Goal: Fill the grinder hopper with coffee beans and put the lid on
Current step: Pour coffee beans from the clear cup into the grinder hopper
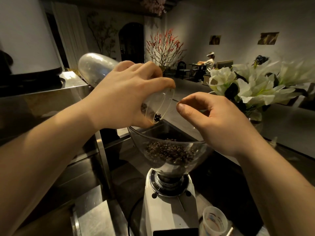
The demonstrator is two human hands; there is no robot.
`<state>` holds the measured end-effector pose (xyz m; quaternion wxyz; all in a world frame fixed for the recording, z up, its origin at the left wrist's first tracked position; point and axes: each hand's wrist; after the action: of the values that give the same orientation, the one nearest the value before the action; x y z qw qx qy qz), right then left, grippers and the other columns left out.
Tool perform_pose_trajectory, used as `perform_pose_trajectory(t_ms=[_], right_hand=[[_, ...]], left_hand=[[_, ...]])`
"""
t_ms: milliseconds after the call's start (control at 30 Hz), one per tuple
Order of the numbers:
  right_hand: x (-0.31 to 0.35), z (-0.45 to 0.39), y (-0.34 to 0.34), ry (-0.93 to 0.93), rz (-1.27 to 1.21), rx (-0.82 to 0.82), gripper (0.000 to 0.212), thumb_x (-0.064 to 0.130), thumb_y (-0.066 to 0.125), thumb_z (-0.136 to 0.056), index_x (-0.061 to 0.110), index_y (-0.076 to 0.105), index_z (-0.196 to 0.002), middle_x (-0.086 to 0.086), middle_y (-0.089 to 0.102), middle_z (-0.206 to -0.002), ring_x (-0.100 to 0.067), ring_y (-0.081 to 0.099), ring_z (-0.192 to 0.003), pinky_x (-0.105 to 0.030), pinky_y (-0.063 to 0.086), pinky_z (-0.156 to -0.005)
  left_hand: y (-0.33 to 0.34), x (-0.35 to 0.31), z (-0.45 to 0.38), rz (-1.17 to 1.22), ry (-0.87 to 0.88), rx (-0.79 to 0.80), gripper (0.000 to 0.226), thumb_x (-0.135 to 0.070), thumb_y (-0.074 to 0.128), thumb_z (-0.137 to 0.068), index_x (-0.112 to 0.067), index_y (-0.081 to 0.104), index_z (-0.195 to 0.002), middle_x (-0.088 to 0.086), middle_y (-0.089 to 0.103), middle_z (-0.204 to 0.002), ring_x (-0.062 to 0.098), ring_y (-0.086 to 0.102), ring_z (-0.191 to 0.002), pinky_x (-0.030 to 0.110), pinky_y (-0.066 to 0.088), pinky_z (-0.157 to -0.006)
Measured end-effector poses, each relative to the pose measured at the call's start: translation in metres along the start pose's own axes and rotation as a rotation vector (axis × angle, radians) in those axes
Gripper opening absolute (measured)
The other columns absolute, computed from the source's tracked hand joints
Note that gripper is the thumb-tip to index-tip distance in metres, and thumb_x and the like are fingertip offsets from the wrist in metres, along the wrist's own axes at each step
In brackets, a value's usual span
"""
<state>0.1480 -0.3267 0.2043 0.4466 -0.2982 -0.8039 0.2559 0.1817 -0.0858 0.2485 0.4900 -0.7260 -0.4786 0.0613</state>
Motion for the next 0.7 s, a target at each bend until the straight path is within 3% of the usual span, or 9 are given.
perform_pose_trajectory(t_ms=[533,700], right_hand=[[0.0045,0.0025,-0.0021,0.018,0.015,-0.011,0.049,0.078,0.047,-0.092,0.046,0.073,-0.118,0.027,0.073,-0.113,0.0,0.067,-0.112,-0.047,0.057,-0.099],[0.005,0.0043,-0.0016,0.015,0.018,-0.018,0.052,0.079,0.045,-0.09,0.046,0.073,-0.118,0.026,0.074,-0.113,-0.001,0.068,-0.112,-0.046,0.057,-0.099]], left_hand=[[0.0009,0.0,-0.0034,-0.025,0.023,0.039,0.093,-0.066,0.076,-0.072,-0.042,0.041,-0.155,-0.003,0.047,-0.146,0.022,0.052,-0.13,0.047,0.032,-0.116],[0.0003,-0.0006,-0.0034,-0.025,0.027,0.054,0.091,-0.071,0.064,-0.072,-0.042,0.041,-0.155,-0.003,0.047,-0.146,0.022,0.051,-0.131,0.048,0.032,-0.116]])
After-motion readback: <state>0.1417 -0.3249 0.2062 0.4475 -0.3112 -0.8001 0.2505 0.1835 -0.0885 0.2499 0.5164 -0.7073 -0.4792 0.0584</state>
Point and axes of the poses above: each hand's wrist, its own z-axis away from the middle knuckle, its own y-axis out of the palm, x = y × z
